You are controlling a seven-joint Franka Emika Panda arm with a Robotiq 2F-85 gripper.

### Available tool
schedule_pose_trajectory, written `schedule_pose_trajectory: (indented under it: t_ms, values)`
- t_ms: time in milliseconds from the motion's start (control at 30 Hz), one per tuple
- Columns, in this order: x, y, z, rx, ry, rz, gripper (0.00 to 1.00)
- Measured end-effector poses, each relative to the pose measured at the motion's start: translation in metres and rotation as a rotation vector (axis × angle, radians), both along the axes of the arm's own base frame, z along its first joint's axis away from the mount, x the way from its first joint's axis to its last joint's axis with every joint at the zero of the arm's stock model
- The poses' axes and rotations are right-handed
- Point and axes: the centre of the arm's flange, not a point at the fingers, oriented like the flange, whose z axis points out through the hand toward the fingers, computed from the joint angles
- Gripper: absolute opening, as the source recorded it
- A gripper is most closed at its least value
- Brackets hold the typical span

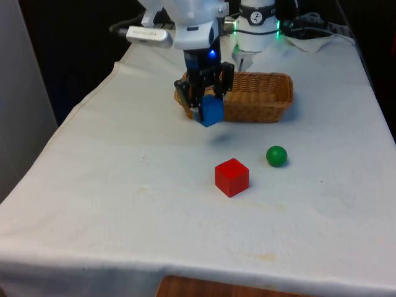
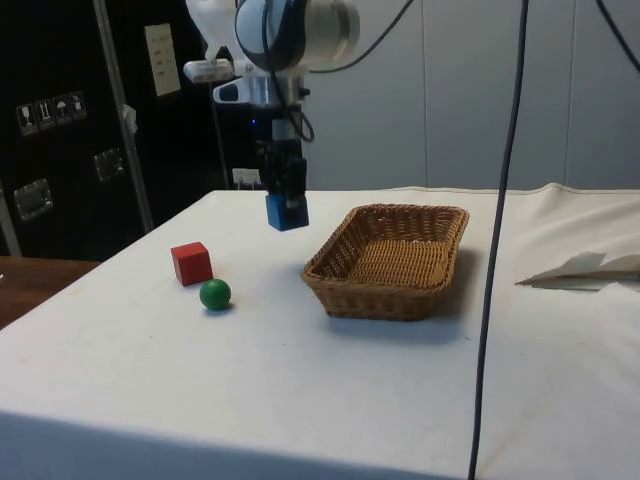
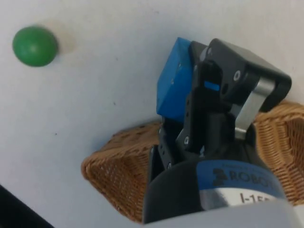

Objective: Place all non-red objects into the basket.

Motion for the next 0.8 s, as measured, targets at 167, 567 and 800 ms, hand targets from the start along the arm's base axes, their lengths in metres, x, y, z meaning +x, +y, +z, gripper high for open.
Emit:
schedule_pose_trajectory:
  t_ms: [167,567,800]
  values:
    - [0.0,0.0,0.013,0.006,-0.004,0.003,0.03]
    - [-0.012,-0.012,0.037,0.023,0.0,0.006,0.03]
    - [-0.03,-0.025,0.05,0.035,-0.003,0.004,0.03]
